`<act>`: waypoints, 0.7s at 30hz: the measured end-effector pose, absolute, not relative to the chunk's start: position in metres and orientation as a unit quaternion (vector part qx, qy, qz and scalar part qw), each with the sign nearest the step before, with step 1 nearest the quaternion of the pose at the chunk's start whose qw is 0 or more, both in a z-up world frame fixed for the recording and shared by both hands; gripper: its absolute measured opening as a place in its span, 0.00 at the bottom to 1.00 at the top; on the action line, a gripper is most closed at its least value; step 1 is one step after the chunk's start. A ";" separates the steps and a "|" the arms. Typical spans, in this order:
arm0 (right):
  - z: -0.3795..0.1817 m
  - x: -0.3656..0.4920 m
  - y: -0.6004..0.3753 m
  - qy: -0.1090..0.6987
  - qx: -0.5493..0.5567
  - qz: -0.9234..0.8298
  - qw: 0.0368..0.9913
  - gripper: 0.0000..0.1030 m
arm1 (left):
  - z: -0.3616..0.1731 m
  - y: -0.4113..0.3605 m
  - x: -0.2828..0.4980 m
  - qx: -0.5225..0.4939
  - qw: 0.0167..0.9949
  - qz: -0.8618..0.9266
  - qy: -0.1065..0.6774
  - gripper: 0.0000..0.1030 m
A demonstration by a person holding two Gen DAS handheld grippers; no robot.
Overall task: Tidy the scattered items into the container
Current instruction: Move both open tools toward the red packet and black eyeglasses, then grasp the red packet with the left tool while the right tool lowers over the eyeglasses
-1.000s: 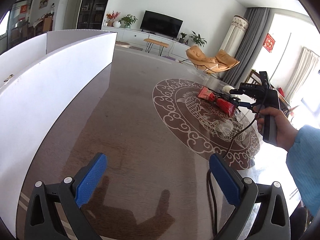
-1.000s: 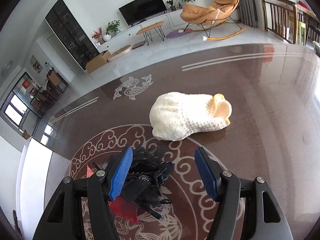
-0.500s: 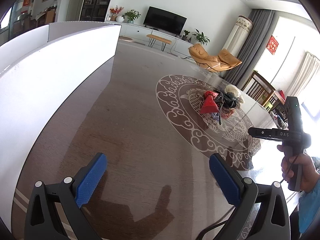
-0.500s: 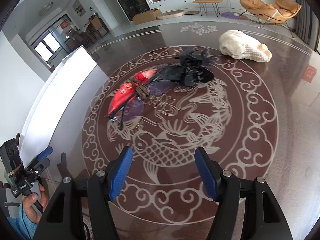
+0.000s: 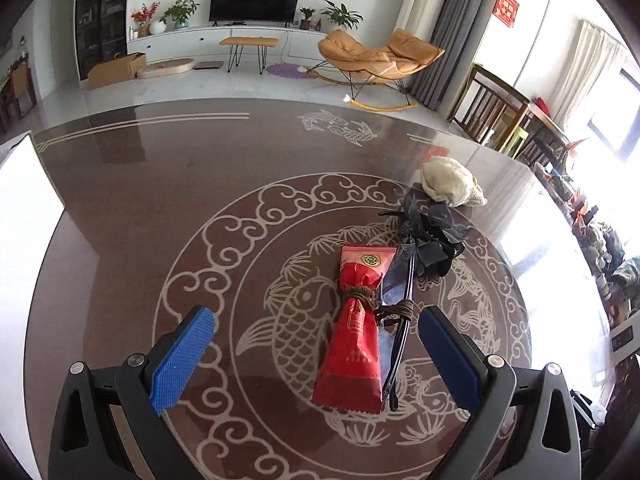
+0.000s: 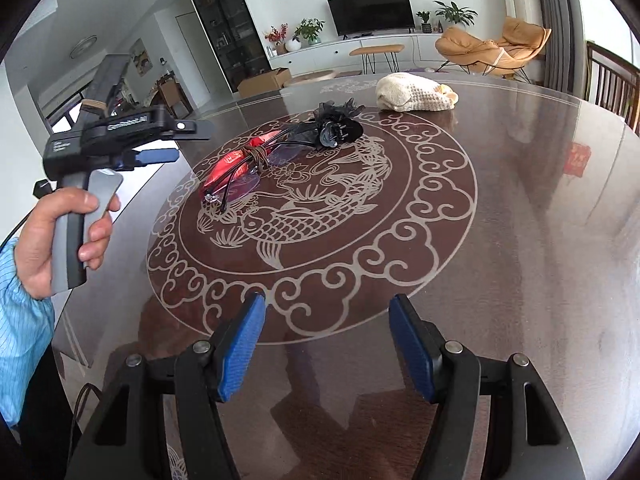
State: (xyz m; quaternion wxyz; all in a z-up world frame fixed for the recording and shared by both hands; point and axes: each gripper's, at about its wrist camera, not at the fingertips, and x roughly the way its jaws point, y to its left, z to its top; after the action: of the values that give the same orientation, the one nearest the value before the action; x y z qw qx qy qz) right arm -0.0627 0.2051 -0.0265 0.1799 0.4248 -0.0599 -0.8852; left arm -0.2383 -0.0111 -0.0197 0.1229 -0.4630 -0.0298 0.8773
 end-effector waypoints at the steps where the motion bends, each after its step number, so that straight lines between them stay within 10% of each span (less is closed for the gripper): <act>1: -0.026 -0.061 0.213 -0.067 0.424 -0.885 0.182 0.64 | -0.025 -0.003 -0.243 -0.470 0.123 0.874 -0.011 1.00; 13: -0.028 -0.062 0.280 -0.168 0.412 -0.868 0.219 0.64 | -0.034 -0.048 -0.240 -0.487 0.090 0.868 -0.028 0.88; 21: -0.028 -0.062 0.280 -0.164 0.413 -0.869 0.216 0.63 | -0.045 0.010 -0.264 -0.475 0.117 0.867 0.094 0.89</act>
State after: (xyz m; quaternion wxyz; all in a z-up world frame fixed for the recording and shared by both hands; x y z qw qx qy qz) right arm -0.0625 0.2796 -0.0282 0.2163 0.4128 -0.1640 -0.8695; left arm -0.2643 0.0102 -0.0448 0.1167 -0.4748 0.0944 0.8672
